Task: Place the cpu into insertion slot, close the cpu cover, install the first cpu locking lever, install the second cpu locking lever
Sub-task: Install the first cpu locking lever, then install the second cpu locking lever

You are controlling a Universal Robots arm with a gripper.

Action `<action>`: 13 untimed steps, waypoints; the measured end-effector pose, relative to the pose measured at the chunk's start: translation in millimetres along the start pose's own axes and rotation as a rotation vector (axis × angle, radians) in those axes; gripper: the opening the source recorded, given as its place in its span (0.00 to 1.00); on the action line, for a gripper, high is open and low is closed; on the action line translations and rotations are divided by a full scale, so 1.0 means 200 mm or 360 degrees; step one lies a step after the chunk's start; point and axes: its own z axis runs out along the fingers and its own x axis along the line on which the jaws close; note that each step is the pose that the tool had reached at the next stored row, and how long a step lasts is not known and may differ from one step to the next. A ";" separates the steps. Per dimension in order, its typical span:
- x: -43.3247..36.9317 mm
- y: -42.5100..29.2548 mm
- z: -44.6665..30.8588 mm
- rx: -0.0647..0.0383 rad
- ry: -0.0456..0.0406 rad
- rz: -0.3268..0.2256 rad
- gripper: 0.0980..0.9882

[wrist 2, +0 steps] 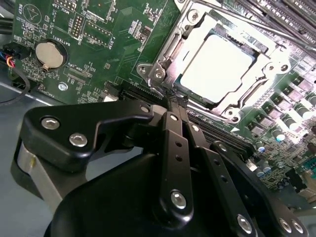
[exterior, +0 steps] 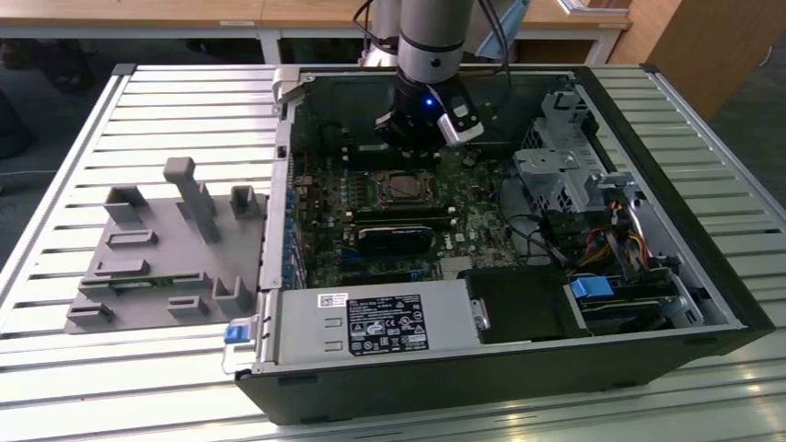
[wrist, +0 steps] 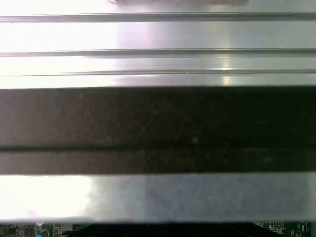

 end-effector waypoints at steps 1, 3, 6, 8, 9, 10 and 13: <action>0.000 -0.002 0.000 0.0000 0.0000 0.0000 0.01; 0.000 -0.005 0.000 0.0000 0.0000 0.0000 0.01; -0.001 -0.007 0.000 0.0000 0.0000 0.0000 0.01; -0.001 -0.009 -0.001 0.0000 0.0000 0.0000 0.01; -0.001 -0.010 -0.001 0.0000 0.0000 0.0000 0.01; -0.002 -0.012 -0.001 0.0000 0.0000 0.0000 0.01; -0.002 -0.015 -0.001 0.0000 0.0000 0.0000 0.01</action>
